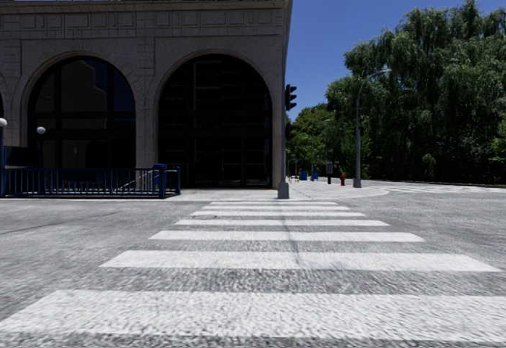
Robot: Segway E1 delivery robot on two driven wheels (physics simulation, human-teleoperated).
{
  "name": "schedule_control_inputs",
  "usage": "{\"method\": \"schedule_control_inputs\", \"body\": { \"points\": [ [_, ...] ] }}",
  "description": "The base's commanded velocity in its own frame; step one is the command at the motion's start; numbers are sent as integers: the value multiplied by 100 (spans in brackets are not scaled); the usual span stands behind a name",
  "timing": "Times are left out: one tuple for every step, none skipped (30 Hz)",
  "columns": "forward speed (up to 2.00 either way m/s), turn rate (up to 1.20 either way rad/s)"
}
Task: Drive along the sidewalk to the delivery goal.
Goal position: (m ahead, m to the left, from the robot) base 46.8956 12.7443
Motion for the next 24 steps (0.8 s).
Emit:
{"method": "schedule_control_inputs", "body": {
  "points": [
    [179, 0],
    [179, 0],
    [179, 0],
    [179, 0],
    [179, 0],
    [179, 0],
    [179, 0],
    [179, 0],
    [179, 0],
    [179, 0],
    [179, 0],
    [179, 0],
    [179, 0],
    [179, 0],
    [179, 0],
    [179, 0],
    [179, 0],
    [179, 0],
    [179, 0],
    [179, 0],
    [179, 0],
    [179, 0],
    [179, 0],
    [179, 0]
  ]
}}
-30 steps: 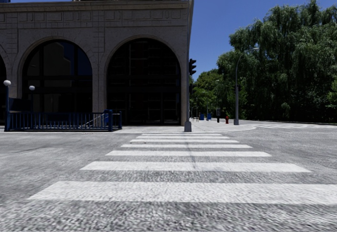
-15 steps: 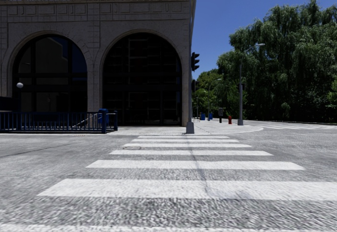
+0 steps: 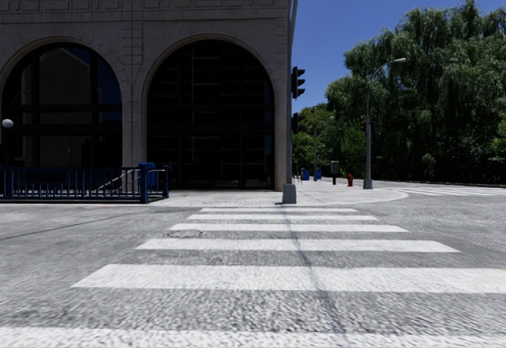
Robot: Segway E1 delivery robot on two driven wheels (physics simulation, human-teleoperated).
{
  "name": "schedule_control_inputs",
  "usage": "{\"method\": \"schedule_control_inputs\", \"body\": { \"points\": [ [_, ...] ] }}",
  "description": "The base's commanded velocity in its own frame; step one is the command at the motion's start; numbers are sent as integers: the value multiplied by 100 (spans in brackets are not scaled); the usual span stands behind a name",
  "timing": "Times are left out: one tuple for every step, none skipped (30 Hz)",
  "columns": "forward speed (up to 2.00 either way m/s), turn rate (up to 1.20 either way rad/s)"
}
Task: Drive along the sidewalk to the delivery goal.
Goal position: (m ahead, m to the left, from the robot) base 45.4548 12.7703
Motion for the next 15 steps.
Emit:
{"method": "schedule_control_inputs", "body": {
  "points": [
    [179, 0],
    [179, 0],
    [179, 0],
    [179, 0],
    [179, 0],
    [179, 0],
    [179, 0],
    [179, 0],
    [179, 0],
    [178, 0],
    [178, 0],
    [178, 0],
    [178, 0],
    [178, 0],
    [178, 0]
  ]
}}
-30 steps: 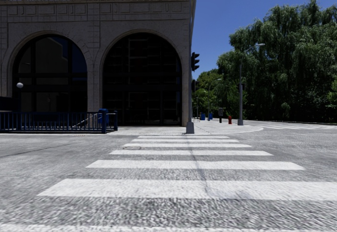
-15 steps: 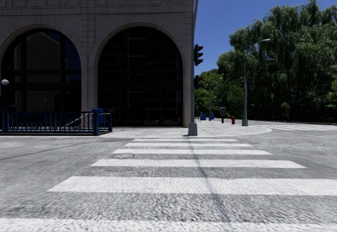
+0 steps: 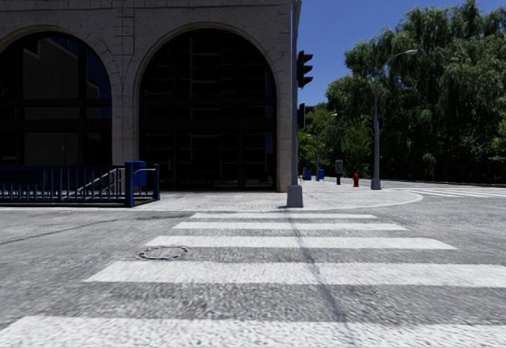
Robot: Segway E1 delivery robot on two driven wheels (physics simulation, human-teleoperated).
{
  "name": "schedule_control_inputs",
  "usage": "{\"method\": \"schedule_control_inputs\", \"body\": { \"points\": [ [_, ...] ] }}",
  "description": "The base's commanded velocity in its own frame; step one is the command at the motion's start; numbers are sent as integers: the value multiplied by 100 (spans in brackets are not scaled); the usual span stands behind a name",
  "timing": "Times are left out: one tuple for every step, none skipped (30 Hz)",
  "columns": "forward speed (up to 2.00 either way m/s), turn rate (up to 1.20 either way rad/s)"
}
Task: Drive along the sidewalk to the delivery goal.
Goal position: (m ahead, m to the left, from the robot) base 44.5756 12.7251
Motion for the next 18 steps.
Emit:
{"method": "schedule_control_inputs", "body": {
  "points": [
    [178, 0],
    [178, 0],
    [178, 0],
    [178, 0],
    [178, 0],
    [178, 0],
    [178, 0],
    [178, 0],
    [178, 0],
    [178, 0],
    [178, 0],
    [178, 0],
    [178, 0],
    [178, 0],
    [178, 0],
    [178, 0],
    [178, 0],
    [178, 0]
  ]
}}
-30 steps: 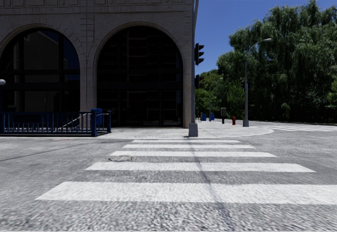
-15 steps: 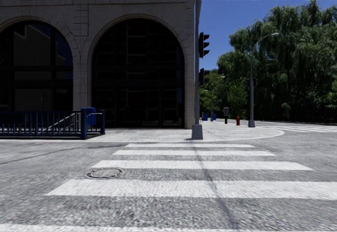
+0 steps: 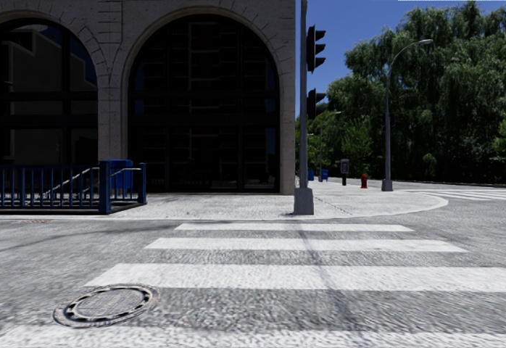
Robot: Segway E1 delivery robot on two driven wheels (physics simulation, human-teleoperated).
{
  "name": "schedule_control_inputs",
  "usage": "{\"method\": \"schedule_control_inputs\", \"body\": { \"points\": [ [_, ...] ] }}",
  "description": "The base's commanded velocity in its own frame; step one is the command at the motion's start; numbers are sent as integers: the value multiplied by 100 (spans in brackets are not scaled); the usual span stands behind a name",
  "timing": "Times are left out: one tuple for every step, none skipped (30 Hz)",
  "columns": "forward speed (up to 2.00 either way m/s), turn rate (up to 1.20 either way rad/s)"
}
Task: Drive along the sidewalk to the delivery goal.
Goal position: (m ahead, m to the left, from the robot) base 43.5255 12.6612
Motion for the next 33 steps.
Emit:
{"method": "schedule_control_inputs", "body": {
  "points": [
    [178, 0],
    [178, 0],
    [178, 0],
    [178, 0],
    [178, 0],
    [178, 0],
    [178, 0],
    [178, 0],
    [178, 0],
    [178, 0],
    [178, 0],
    [178, 0],
    [178, 0],
    [178, 0],
    [178, 0],
    [178, 0],
    [178, 0],
    [178, 0],
    [178, 0],
    [178, 0],
    [178, 0],
    [178, 0],
    [178, 0],
    [178, 0],
    [178, 0],
    [178, 0],
    [178, 0],
    [178, 0],
    [178, 0],
    [178, 0],
    [178, 0],
    [178, 0],
    [178, 0]
  ]
}}
